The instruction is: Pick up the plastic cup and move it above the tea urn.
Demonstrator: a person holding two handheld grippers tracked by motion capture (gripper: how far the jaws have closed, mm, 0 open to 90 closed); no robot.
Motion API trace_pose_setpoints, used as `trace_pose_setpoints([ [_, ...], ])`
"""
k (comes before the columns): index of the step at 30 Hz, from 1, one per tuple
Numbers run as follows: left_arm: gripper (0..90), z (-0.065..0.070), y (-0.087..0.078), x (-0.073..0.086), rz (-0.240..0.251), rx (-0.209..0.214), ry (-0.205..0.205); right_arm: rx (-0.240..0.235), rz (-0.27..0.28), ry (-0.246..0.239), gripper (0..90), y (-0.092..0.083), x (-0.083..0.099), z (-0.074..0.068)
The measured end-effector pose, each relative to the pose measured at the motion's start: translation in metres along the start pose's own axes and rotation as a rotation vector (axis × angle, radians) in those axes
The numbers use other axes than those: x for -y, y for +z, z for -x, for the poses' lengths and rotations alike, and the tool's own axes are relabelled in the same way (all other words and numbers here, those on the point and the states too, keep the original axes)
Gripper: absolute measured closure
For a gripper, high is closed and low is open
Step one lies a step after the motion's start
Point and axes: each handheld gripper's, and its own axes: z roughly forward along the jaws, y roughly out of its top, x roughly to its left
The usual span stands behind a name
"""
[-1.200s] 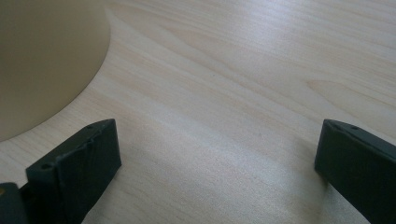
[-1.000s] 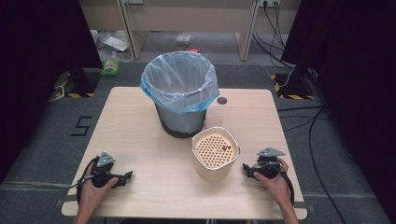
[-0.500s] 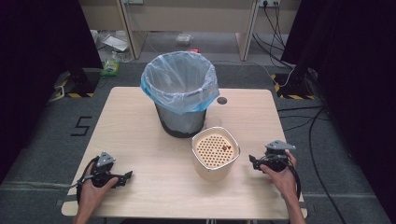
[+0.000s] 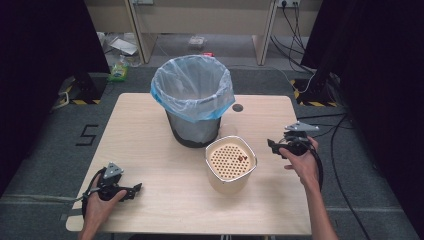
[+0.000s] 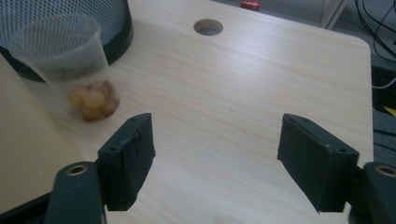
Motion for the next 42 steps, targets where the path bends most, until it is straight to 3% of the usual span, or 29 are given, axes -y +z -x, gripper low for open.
trace_pose_setpoints([
  [8,0.0,0.000,0.000,0.000,-0.001,0.001,0.002,-0.038,-0.020,-0.027,40.0,0.015,-0.031,-0.010],
  [24,0.0,0.000,0.000,0.000,-0.001,0.001,0.002,-0.103,-0.029,-0.058,49.1,0.040,-0.071,-0.028],
  [30,0.0,0.000,0.000,0.000,-0.002,0.001,0.002,-0.159,-0.041,-0.064,54.1,0.054,-0.078,-0.036],
  [42,0.0,0.000,0.000,0.000,-0.002,0.001,0.002,-0.229,-0.117,-0.130,67.0,0.084,-0.083,-0.054],
])
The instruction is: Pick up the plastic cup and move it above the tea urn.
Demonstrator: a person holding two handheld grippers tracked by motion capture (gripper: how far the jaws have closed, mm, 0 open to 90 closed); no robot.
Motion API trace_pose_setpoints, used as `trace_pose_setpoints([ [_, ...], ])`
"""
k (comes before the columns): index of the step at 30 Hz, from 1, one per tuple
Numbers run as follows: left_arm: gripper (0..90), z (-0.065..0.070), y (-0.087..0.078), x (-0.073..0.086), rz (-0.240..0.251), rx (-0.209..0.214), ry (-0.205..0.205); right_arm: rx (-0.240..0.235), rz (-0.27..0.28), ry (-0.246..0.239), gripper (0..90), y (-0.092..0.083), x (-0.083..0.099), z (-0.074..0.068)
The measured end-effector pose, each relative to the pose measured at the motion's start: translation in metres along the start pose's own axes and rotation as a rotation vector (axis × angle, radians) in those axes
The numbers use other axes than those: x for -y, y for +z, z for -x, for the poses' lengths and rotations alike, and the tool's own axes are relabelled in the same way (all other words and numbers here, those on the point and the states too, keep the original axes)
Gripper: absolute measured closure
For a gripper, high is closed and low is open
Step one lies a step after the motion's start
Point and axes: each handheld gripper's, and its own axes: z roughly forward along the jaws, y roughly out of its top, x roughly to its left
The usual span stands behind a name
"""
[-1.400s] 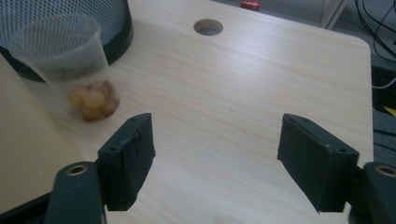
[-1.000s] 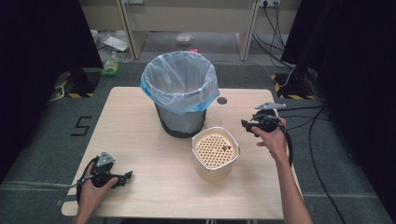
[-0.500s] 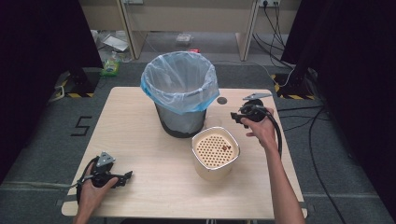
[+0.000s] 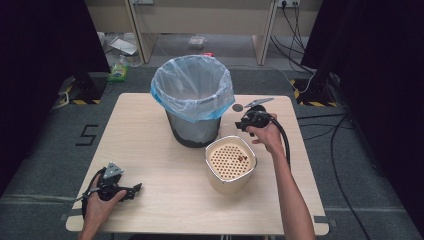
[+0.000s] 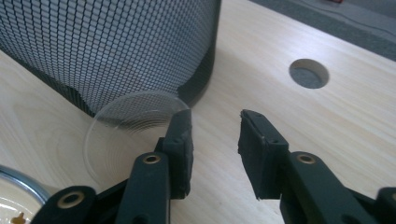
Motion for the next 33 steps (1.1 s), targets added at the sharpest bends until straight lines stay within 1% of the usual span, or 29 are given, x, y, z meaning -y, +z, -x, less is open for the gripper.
trace_pose_setpoints([
  [5,0.0,0.000,0.000,0.000,0.000,0.000,0.000,-0.012,-0.035,-0.017,71.4,0.011,0.002,-0.001],
  [7,0.0,0.000,0.000,0.000,-0.001,0.001,0.002,-0.025,-0.038,-0.011,72.8,0.015,0.002,-0.001],
  [12,0.0,0.000,0.000,0.000,0.000,0.002,0.002,-0.037,-0.059,-0.029,80.4,0.022,0.003,0.000],
  [14,0.0,0.000,0.000,0.000,-0.001,0.001,0.002,-0.044,-0.076,-0.034,83.2,0.024,0.005,0.000],
  [18,0.0,-0.001,0.000,0.000,0.000,0.002,0.003,-0.051,-0.082,-0.053,84.8,0.022,0.006,0.002],
  [20,0.0,-0.001,0.000,0.000,0.000,0.003,0.003,-0.063,-0.065,-0.059,85.9,0.017,0.006,0.002],
  [21,0.0,-0.001,0.000,0.000,-0.001,0.003,0.003,-0.064,-0.053,-0.069,86.5,0.013,0.006,0.002],
  [23,0.0,-0.001,0.000,0.000,-0.001,0.003,0.003,-0.045,-0.040,-0.080,87.1,0.006,0.005,0.004],
  [26,0.0,-0.001,0.000,0.000,-0.001,0.003,0.003,0.008,-0.026,-0.094,87.1,-0.007,0.005,0.009],
  [28,0.0,-0.001,0.000,0.000,0.000,0.003,0.003,0.038,0.002,-0.098,87.2,-0.017,0.005,0.011],
  [31,0.0,-0.001,0.000,0.000,-0.001,0.003,0.003,0.083,0.031,-0.117,87.3,-0.030,0.005,0.012],
  [33,0.0,-0.001,0.000,0.000,0.000,0.003,0.003,0.104,0.051,-0.119,87.4,-0.037,0.005,0.012],
])
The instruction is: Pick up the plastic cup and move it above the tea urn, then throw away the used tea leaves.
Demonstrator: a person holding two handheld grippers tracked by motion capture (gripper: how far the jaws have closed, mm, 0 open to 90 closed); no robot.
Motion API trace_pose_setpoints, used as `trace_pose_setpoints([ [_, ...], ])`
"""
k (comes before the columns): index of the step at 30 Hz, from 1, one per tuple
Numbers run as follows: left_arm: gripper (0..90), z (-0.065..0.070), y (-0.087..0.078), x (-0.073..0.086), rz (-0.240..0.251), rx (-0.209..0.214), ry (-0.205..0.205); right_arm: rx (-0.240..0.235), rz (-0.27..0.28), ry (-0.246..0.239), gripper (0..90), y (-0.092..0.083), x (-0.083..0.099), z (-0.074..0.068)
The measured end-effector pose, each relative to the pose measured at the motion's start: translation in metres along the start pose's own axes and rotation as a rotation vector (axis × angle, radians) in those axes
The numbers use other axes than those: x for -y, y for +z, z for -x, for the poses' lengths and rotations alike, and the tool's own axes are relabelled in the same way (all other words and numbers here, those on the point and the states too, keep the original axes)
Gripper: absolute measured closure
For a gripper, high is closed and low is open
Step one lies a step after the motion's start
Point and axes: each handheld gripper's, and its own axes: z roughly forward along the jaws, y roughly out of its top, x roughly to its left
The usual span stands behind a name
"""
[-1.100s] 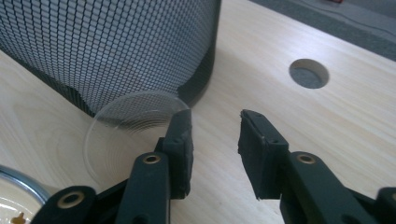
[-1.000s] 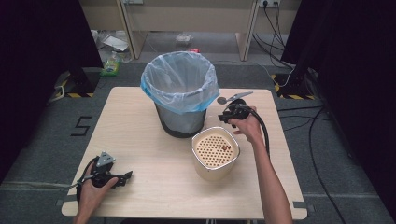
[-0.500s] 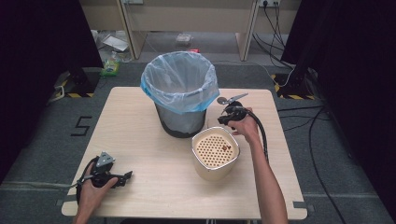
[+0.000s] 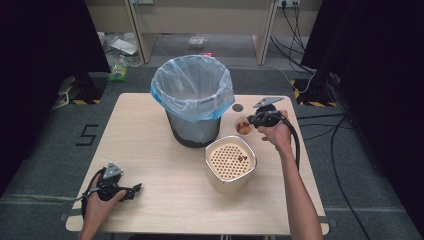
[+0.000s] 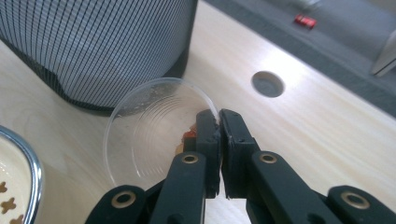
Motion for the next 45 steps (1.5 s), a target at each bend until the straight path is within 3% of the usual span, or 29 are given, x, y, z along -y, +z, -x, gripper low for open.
trace_pose_setpoints([
  [13,0.0,0.000,0.000,0.000,0.000,0.000,0.000,0.139,0.113,-0.083,87.5,-0.047,-0.004,-0.002],
  [20,0.0,0.000,0.000,0.000,0.000,0.000,0.000,0.227,0.196,-0.136,87.6,-0.066,-0.001,-0.015],
  [27,0.0,0.000,0.000,0.000,0.000,0.000,0.000,0.297,0.270,-0.189,87.6,-0.076,0.005,-0.033],
  [36,0.0,0.000,0.000,0.000,0.001,-0.001,0.000,0.355,0.381,-0.216,87.5,-0.082,0.015,-0.054],
  [45,0.0,0.000,0.000,0.000,0.001,-0.001,0.001,0.411,0.435,-0.280,87.6,-0.077,0.023,-0.079],
])
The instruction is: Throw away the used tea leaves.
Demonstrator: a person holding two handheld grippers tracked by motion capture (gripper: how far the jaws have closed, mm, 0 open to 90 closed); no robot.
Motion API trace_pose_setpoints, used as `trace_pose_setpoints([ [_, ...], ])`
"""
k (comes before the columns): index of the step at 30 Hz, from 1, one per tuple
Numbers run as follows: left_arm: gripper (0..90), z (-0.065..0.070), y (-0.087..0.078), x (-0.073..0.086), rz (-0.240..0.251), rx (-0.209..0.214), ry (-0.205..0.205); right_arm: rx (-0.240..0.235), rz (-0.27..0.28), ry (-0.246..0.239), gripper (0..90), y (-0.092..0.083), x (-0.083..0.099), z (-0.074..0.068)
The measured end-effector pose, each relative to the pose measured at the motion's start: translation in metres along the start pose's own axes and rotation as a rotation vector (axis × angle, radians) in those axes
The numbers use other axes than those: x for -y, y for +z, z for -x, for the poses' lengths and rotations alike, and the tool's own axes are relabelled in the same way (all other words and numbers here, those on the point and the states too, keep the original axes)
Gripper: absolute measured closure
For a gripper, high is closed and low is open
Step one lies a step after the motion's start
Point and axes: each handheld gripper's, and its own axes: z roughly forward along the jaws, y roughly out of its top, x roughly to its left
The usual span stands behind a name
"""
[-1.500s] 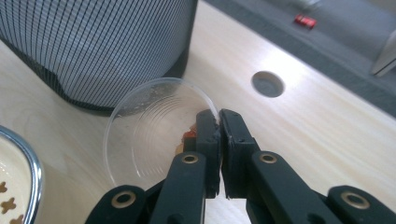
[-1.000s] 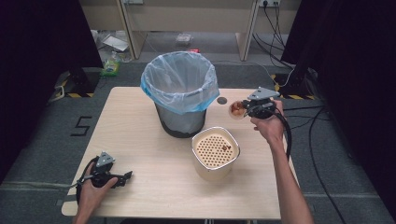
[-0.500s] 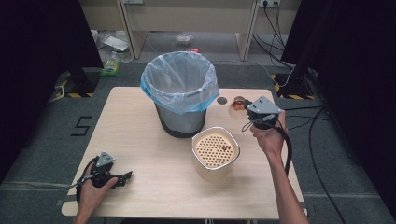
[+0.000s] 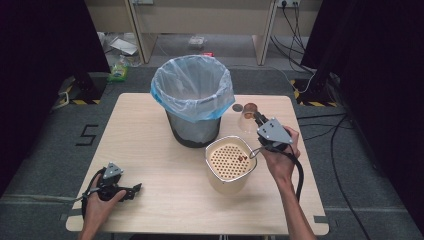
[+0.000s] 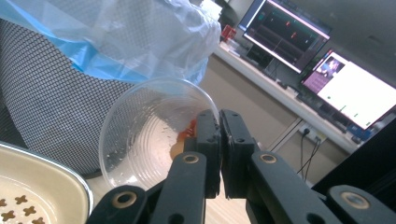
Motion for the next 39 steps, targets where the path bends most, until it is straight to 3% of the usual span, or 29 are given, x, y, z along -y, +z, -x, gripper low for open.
trace_pose_setpoints([
  [8,0.0,0.000,0.000,0.000,0.000,0.000,0.000,0.055,0.048,-0.105,87.5,-0.007,-0.004,-0.020],
  [10,0.0,0.000,0.000,0.000,0.000,0.000,0.000,0.076,0.059,-0.159,87.6,-0.010,-0.006,-0.025],
  [16,0.0,0.000,0.000,0.000,0.000,0.000,0.000,0.117,0.090,-0.256,87.6,-0.019,-0.008,-0.036],
  [25,0.0,0.000,0.000,0.000,0.001,-0.001,0.000,0.206,0.122,-0.479,87.7,-0.030,-0.003,-0.055],
  [27,0.0,0.000,0.000,0.000,0.001,-0.001,0.000,0.216,0.127,-0.498,87.8,-0.032,-0.003,-0.058],
  [31,0.0,0.000,0.000,0.000,0.000,-0.001,0.000,0.262,0.139,-0.599,87.9,-0.035,-0.002,-0.067],
  [36,0.0,0.000,0.000,0.000,0.001,-0.001,0.000,0.296,0.156,-0.675,88.0,-0.036,-0.005,-0.075],
  [39,0.0,0.000,0.000,0.001,0.000,-0.001,0.001,0.302,0.172,-0.692,88.0,-0.037,-0.006,-0.079],
])
